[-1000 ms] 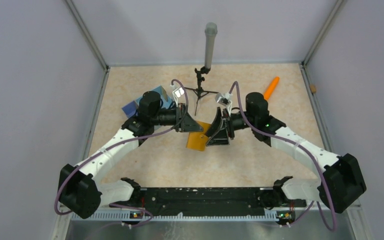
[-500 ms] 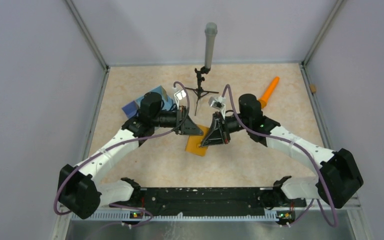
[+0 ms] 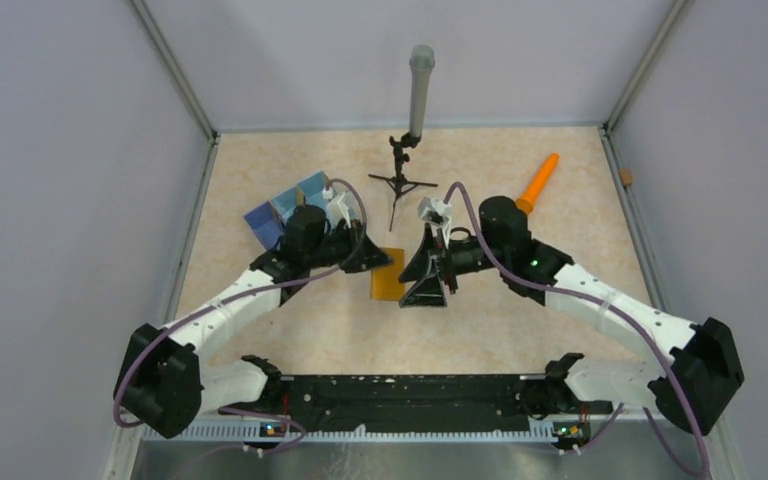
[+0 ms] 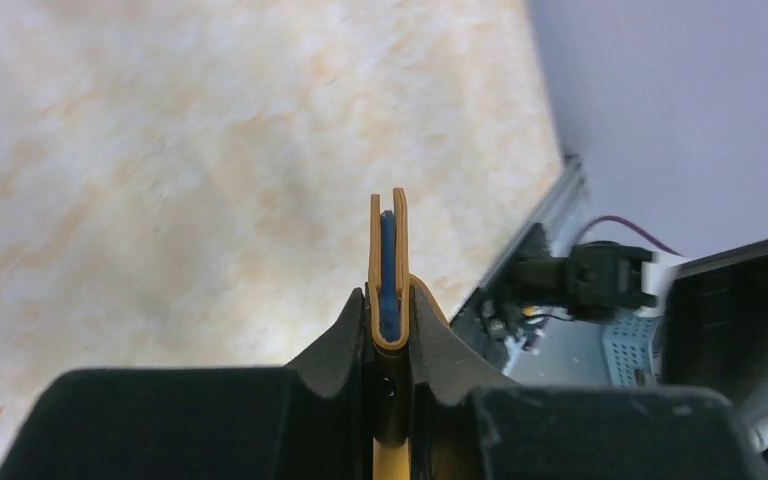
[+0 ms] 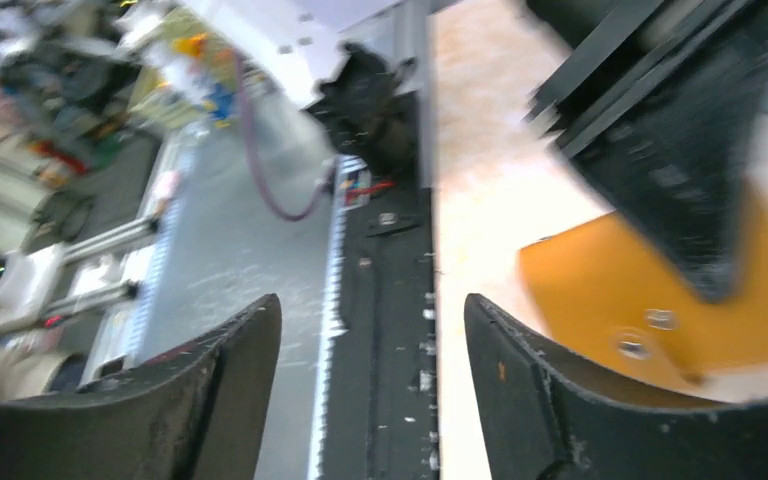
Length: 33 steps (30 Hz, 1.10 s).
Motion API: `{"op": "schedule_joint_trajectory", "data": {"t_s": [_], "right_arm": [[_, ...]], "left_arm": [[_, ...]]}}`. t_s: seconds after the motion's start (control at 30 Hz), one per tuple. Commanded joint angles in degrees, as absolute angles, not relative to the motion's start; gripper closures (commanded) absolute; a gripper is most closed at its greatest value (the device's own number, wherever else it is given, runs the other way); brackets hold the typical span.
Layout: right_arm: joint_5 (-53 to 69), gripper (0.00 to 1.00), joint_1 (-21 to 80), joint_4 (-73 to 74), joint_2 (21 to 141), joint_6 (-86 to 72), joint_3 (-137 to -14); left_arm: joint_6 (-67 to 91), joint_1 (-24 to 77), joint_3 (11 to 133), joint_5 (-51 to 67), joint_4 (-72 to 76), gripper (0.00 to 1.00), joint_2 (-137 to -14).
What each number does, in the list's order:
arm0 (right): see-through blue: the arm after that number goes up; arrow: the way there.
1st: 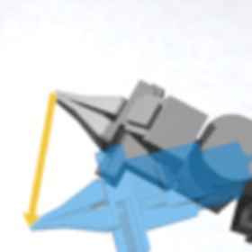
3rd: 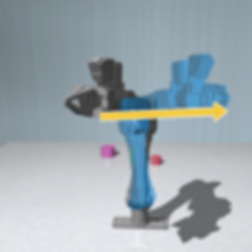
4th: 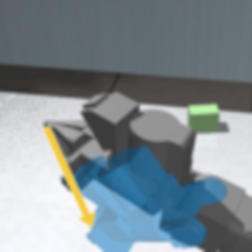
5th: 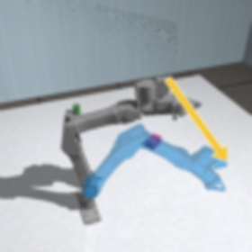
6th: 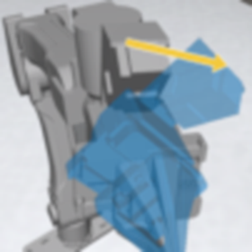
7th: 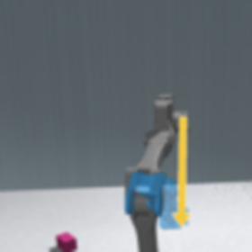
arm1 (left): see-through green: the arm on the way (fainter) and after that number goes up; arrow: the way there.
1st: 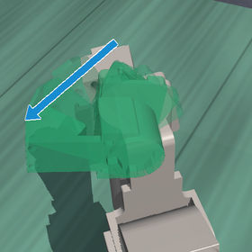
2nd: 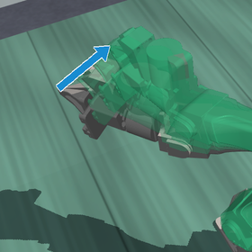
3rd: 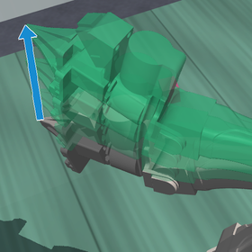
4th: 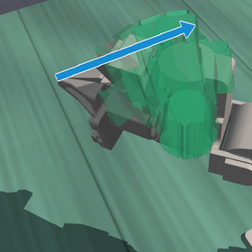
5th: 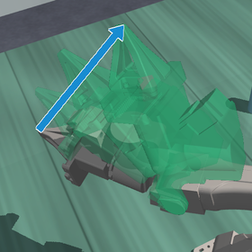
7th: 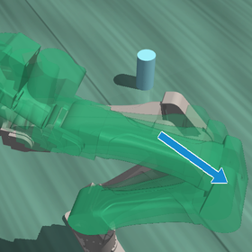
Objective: Put the credit cards into the card holder
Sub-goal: Open the card holder at the center of the board.
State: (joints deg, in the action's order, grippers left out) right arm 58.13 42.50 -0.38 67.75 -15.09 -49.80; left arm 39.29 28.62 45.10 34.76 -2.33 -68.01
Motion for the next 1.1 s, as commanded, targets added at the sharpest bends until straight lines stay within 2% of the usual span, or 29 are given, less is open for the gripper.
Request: {"op": "schedule_joint_trajectory", "data": {"t_s": [0.0,0.1,0.2,0.5,0.83,1.07], "right_arm": [[33.62,0.28,43.02,-0.19,64.91,-18.78,-47.22],[17.97,0.21,43.07,2.64,66.84,-24.11,-44.3],[9.97,0.21,44.42,4.67,70.81,-28.26,-42.97],[3.57,0.22,51.41,0.95,79.24,-35.4,-42.58],[-8.57,0.37,54.58,7.6,88.32,-33.96,-48.35],[-13.67,0.49,54.68,8.27,88.62,-33.21,-48.07]], "left_arm": [[45.67,31.74,33.85,20.32,10.34,1.0,-67.55],[50.23,34.75,29.73,15.27,14.93,1.0,-68.26],[54.54,38.17,27.09,8.94,16.89,1.0,-69.07],[58.62,40.31,26.55,5.27,17.35,1.0,-74.21],[58.69,40.79,27.25,5.01,17.22,1.0,-76.09],[58.54,40.83,27.34,4.88,16.97,1.0,-77.27]]}}
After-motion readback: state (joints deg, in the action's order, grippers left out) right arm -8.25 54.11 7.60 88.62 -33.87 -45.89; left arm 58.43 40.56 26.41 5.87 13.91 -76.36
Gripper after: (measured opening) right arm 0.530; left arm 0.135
